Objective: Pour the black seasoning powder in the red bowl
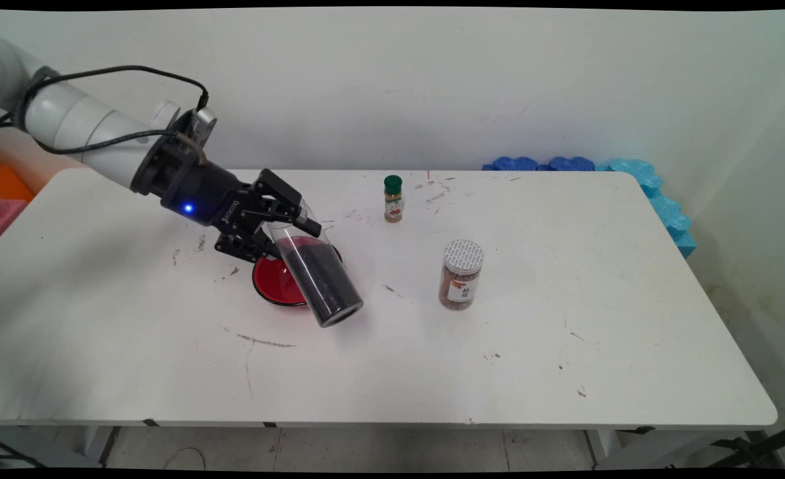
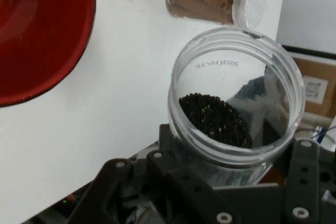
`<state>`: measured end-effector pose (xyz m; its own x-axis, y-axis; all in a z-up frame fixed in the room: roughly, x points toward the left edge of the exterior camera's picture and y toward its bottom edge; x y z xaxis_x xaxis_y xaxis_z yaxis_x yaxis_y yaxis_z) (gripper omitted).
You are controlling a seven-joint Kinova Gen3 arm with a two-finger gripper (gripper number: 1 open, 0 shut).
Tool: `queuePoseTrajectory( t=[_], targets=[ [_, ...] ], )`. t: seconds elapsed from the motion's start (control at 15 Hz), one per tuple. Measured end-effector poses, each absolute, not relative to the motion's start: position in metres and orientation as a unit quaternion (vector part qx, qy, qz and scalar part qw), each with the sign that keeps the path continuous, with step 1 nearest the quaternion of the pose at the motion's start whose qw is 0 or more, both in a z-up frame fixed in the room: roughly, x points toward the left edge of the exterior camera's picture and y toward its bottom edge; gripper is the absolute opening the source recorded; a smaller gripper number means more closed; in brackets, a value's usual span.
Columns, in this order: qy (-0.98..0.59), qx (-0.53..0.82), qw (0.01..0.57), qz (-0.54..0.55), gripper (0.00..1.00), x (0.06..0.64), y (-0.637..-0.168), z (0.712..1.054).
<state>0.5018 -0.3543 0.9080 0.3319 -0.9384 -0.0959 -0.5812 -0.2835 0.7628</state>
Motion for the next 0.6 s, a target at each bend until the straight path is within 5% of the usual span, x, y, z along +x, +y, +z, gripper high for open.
queuePoseTrajectory(
  t=[0.6],
  targets=[
    [-0.415,0.797,0.303,-0.317,0.00,0.5030,-0.3558,0.8993]
  ],
)
